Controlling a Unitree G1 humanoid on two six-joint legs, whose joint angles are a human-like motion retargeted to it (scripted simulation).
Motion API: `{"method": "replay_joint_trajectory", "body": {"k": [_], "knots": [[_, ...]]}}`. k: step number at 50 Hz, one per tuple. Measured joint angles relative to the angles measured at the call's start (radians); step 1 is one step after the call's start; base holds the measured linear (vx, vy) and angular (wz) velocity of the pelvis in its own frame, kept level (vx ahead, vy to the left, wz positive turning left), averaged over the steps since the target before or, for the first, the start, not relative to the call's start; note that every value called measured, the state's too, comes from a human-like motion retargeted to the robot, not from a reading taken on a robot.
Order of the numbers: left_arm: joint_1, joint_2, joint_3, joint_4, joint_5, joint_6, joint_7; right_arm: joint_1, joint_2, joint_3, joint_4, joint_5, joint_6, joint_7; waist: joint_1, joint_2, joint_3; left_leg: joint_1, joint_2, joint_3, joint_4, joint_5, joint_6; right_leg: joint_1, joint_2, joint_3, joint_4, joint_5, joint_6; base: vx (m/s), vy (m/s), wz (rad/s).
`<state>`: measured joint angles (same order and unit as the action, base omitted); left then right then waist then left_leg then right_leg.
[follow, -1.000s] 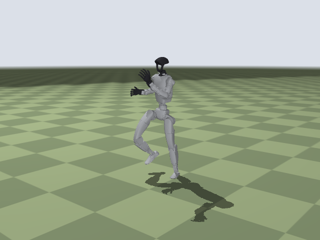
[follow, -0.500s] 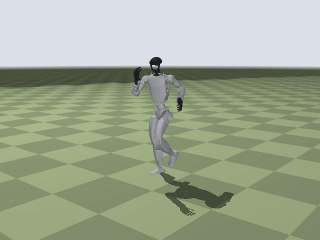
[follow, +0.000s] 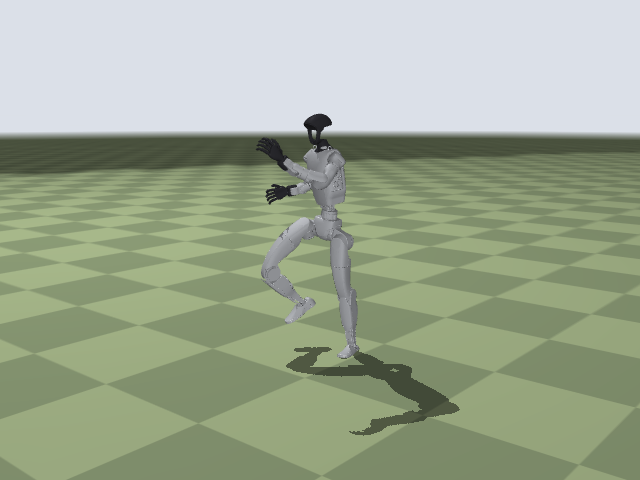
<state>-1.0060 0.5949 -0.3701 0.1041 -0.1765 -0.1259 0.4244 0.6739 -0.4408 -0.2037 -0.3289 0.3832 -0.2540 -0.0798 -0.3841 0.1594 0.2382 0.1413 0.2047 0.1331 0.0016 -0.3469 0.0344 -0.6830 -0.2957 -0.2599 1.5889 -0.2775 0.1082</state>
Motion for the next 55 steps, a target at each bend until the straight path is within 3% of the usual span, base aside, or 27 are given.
{"method": "replay_joint_trajectory", "body": {"k": [5,8,10,13,14,19,22,26,32,40,46,55], "knots": [[0.190,-0.125,0.046,0.005,-0.051,-0.055,0.058,-0.217,0.043,0.113,0.009,-0.015,0.005,-0.024,0.021,-0.023,-0.046,-0.020,-0.021,-0.012,0.002,-0.025,-0.016,0.091,0.081,0.041,-0.194,0.066,0.026,0.04,-0.08,0.17],[0.410,-0.204,0.090,-0.008,-0.089,-0.072,0.027,-0.402,0.056,0.218,0.025,-0.081,0.006,-0.072,0.088,-0.067,-0.081,-0.030,-0.078,-0.005,0.030,-0.057,0.001,0.248,0.089,0.039,-0.515,0.133,0.027,0.09,-0.13,-0.14],[0.580,-0.215,0.116,-0.025,-0.094,-0.080,0.013,-0.546,0.060,0.274,0.031,-0.153,0.010,-0.118,0.151,-0.112,-0.099,-0.043,-0.129,0.012,0.063,-0.076,0.011,0.388,0.090,0.032,-0.800,0.122,0.019,0.12,-0.19,-0.52],[0.859,-0.142,0.176,-0.097,-0.086,-0.088,-0.036,-0.774,0.053,0.320,0.040,-0.285,0.038,-0.165,0.305,-0.190,-0.136,-0.094,-0.186,0.094,0.138,-0.105,0.005,0.555,0.088,0.013,-1.183,-0.067,-0.001,0.09,-0.22,-1.24],[0.959,-0.107,0.209,-0.131,-0.082,-0.086,-0.072,-0.832,0.041,0.325,0.040,-0.305,0.042,-0.162,0.361,-0.212,-0.150,-0.118,-0.196,0.125,0.173,-0.110,0.005,0.589,0.089,0.017,-1.285,-0.087,-0.004,0.07,-0.20,-1.44],[1.415,0.086,0.468,-0.352,-0.058,-0.044,-0.328,-0.934,-0.167,0.273,-0.019,-0.355,0.057,-0.097,0.557,-0.251,-0.175,-0.257,-0.184,0.204,0.438,-0.048,0.049,0.696,0.085,0.038,-1.571,0.025,0.020,0.10,-0.15,-0.47],[1.577,0.249,0.651,-0.492,0.039,-0.042,-0.388,-0.885,-0.364,0.185,-0.094,-0.452,0.068,-0.072,0.608,-0.257,-0.154,-0.336,-0.167,0.192,0.565,-0.021,0.034,0.725,0.077,-0.004,-1.599,0.041,0.049,0.07,-0.12,0.52],[1.645,0.436,0.885,-0.563,0.160,-0.018,-0.378,-0.790,-0.572,0.054,-0.148,-0.556,0.091,-0.044,0.646,-0.249,-0.130,-0.313,-0.164,0.165,0.419,-0.048,-0.009,0.719,0.094,-0.032,-1.554,-0.003,0.057,0.06,-0.07,0.36],[1.600,0.521,1.119,-0.532,0.251,0.023,-0.347,-0.603,-0.715,-0.163,-0.127,-0.581,0.084,-0.014,0.521,-0.217,-0.173,-0.242,-0.166,0.082,0.191,-0.065,0.009,0.703,0.127,-0.139,-1.474,-0.037,0.049,0.08,0.01,0.99],[1.563,0.642,1.214,-0.487,0.272,-0.001,-0.312,-0.387,-0.736,-0.408,-0.101,-0.546,0.090,0.030,0.410,-0.214,-0.201,-0.223,-0.163,0.056,0.091,0.002,-0.067,0.705,0.138,-0.198,-1.475,-0.024,0.046,0.05,0.01,0.36],[1.593,0.744,1.267,-0.463,0.244,-0.005,-0.317,-0.288,-0.747,-0.515,-0.082,-0.475,0.109,0.058,0.424,-0.219,-0.196,-0.214,-0.157,0.105,0.115,-0.009,-0.049,0.694,0.135,-0.155,-1.468,-0.017,0.053,0.04,0.03,-0.46],[1.617,0.820,1.307,-0.453,0.131,-0.012,-0.339,-0.238,-0.759,-0.549,-0.079,-0.367,0.118,0.120,0.411,-0.224,-0.201,-0.219,-0.152,0.168,0.182,-0.054,-0.029,0.683,0.127,-0.100,-1.465,-0.009,0.066,0.03,0.04,-0.35]]}}
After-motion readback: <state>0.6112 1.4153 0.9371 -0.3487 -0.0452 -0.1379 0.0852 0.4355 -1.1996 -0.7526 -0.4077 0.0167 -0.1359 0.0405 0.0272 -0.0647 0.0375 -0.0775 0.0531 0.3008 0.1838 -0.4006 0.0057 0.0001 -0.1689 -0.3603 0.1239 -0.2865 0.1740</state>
